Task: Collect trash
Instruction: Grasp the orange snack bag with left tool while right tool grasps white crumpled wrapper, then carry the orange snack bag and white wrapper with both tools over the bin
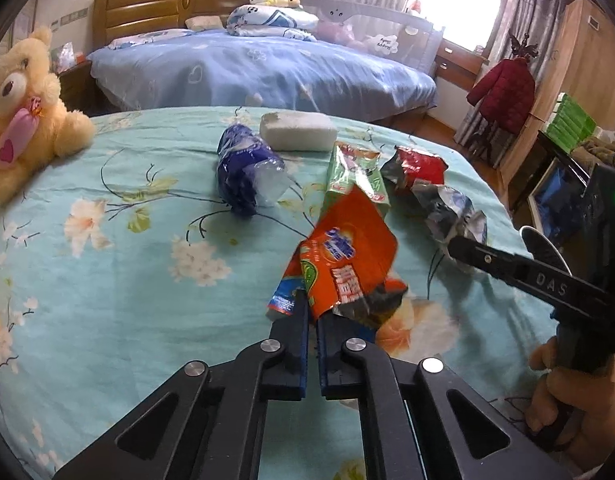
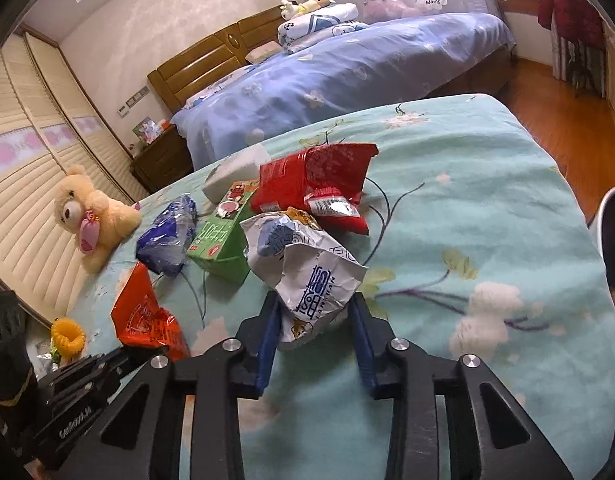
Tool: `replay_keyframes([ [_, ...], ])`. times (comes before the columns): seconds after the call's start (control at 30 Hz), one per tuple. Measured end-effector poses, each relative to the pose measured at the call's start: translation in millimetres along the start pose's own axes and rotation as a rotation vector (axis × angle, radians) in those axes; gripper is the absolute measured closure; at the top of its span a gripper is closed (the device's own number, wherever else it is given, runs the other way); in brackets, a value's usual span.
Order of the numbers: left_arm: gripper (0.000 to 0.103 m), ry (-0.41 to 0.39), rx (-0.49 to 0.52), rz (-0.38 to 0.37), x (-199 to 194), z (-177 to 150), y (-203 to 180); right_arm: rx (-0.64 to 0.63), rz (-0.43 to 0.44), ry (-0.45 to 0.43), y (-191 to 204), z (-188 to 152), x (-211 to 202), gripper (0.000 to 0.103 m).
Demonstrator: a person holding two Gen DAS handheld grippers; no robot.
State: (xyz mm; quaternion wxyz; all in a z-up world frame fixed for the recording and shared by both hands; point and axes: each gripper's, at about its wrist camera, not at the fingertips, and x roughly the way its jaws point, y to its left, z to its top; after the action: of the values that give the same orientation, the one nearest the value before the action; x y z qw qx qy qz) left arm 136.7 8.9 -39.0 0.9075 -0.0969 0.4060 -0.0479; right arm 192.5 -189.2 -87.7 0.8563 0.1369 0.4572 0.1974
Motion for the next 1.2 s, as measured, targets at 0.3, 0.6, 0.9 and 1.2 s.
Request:
replay_keyframes([
  [0.3, 0.103, -0.010, 0.022, -0.048, -12, -7, -14, 0.028, 0.006, -0.031, -15, -17, -37, 0.070],
  [0.6, 0.103, -0.013, 0.077, -0.116, -17, -9, -54, 0.071, -0.031, -0.073, -41, -28, -73, 0.070],
  [0.9, 0.103, -0.001, 0.140, -0.180, -9, -8, -96, 0.111, -0.077, -0.110, -68, -36, -102, 0.070],
  [1.2, 0.103, 0.009, 0.196, -0.225, 3, -5, -137, 0.168, -0.129, -0.135, -104, -44, -126, 0.070],
])
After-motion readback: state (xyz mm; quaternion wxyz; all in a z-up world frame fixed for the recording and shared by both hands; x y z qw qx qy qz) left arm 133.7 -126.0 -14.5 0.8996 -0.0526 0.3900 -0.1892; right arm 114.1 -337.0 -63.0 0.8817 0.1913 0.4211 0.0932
